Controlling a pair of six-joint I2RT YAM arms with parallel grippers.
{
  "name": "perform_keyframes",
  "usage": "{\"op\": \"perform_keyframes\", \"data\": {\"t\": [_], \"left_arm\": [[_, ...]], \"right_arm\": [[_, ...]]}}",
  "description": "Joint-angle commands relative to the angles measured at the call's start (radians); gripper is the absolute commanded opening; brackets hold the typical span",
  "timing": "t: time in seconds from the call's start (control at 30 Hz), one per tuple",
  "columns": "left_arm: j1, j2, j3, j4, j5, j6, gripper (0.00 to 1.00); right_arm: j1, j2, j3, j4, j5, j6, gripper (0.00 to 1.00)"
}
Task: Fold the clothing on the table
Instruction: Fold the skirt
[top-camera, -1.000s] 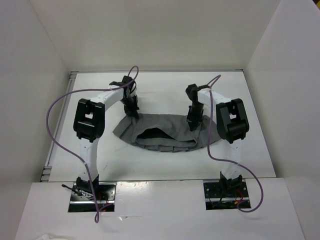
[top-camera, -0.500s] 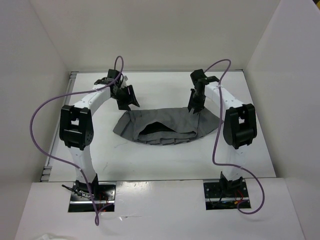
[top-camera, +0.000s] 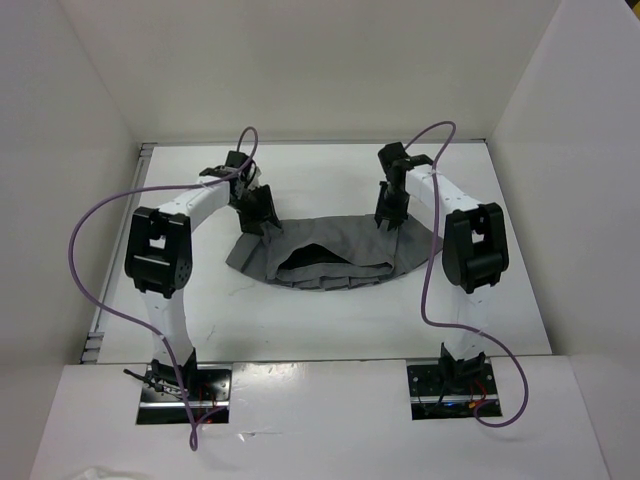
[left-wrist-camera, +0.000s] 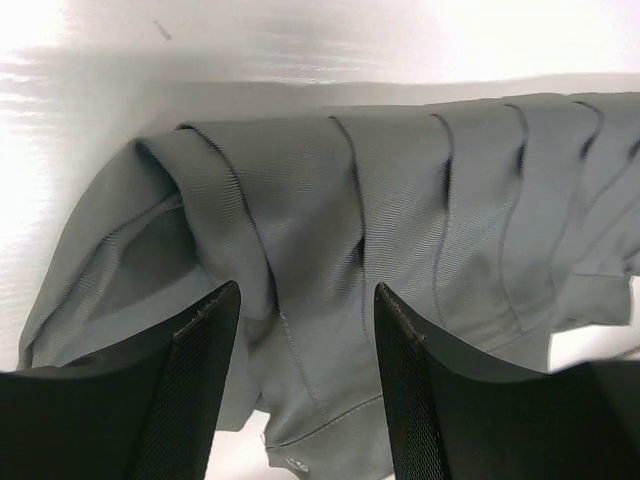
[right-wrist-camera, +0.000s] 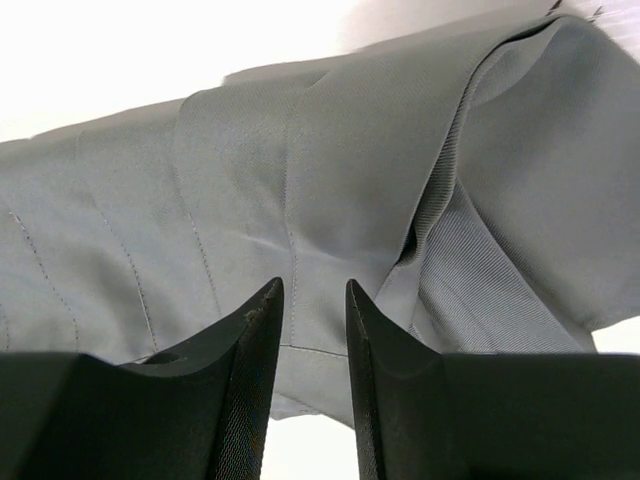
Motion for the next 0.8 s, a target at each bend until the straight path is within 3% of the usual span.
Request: {"op": "perform_keyframes", "data": {"t": [0.0,0.5,0.53,0.63,0.67,0.77], "left_arm": [[-0.008,0.011,-0.016,-0.005,-0.051,-0.014,0.63],[-0.048,0.081,-0.029,0.016,-0.093,-0.014,0.62],[-0.048,0.093,-0.029,0.016,-0.093,-0.014,0.59],[-0.057,0.103,-0.029,0.039,-0.083,-0.024,0.28],[-0.057,0.103,-0.029,0.039,-0.073,-0.024,0.11],[-0.057,0.08,-0.019,0.049,-0.053,-0.034,0.0]], "right_arm": [[-0.002,-0.006,0.048,0.008,0.047,-0.011,0.37],[-0.039,-0.055,0.039,-0.002,0.087,-0.021,0.38],[-0.039,-0.067,0.039,-0.011,0.1,-0.021,0.38],[-0.057,-0.079,0.017,-0.011,0.156,0.016,0.38],[-0.071,-0.091,0.005,-0.011,0.167,0.031,0.38],[-0.1,-0.102,-0.027,-0.011,0.178,0.053,0.38]]}}
